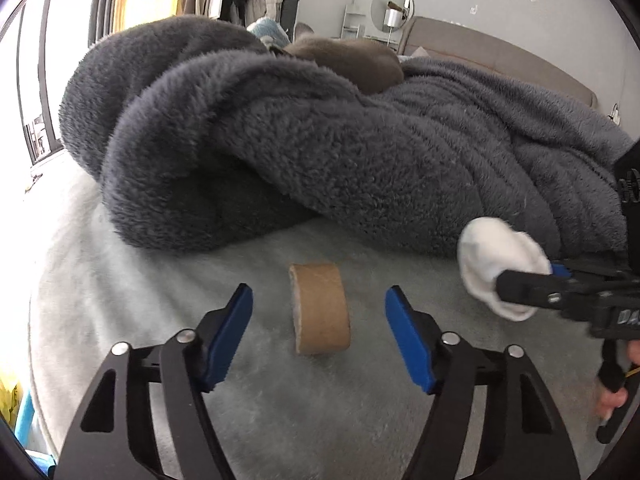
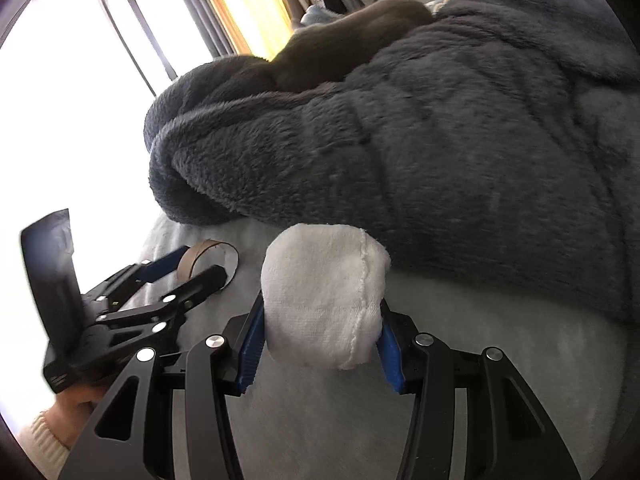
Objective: Collect trash
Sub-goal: 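Grasp the small brown tape roll with the left tool while the right tool holds the cotton ball, then carry the tape roll and cotton ball over the bin with both tools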
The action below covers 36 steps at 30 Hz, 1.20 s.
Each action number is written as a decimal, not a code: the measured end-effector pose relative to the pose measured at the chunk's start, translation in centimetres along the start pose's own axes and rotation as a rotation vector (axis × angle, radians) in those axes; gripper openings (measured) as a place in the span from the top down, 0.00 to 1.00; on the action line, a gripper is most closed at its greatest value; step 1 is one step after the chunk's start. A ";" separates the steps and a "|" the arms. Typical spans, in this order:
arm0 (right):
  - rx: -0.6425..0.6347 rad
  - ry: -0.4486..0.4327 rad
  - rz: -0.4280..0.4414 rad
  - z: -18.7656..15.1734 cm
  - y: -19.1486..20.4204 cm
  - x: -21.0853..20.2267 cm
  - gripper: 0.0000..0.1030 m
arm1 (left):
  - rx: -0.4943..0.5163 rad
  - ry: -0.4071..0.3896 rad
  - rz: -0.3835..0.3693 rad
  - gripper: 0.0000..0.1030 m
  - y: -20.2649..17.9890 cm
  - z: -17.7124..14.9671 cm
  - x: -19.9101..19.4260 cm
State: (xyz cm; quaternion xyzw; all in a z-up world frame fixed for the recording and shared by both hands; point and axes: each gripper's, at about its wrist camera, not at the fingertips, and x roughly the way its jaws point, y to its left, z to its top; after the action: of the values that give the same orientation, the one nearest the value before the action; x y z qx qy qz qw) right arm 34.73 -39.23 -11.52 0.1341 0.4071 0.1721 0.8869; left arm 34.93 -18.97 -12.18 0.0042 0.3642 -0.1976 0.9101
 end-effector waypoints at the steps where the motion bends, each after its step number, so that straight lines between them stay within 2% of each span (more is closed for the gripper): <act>1: 0.006 -0.003 0.004 -0.2 -0.3 -0.2 0.51 | -0.003 0.009 0.006 0.37 -0.1 0.1 0.3; 7: 0.008 0.002 -0.002 -1.0 -1.6 -1.4 0.51 | -0.024 0.059 0.049 0.51 -0.1 0.4 2.0; 14: -0.001 0.003 -0.006 -1.3 -2.1 -2.3 0.51 | -0.004 0.088 0.089 0.62 -1.1 0.5 3.4; 19: -0.019 0.015 -0.016 -1.7 -2.4 -2.6 0.51 | -0.008 0.091 0.113 0.77 -1.1 0.4 3.4; 28: -0.047 0.001 -0.027 -1.7 -1.0 -3.7 0.51 | -0.015 0.055 0.094 0.78 -0.6 0.7 0.8; 36: -0.040 0.000 -0.039 -2.9 0.7 -5.3 0.51 | -0.016 0.044 0.083 0.78 -0.8 -0.8 -3.1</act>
State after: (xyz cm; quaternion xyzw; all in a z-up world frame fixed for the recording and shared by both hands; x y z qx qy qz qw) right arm 29.11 -40.49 -9.54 0.1082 0.4061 0.1627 0.8927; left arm 32.13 -18.48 -10.59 0.0164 0.3850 -0.1565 0.9094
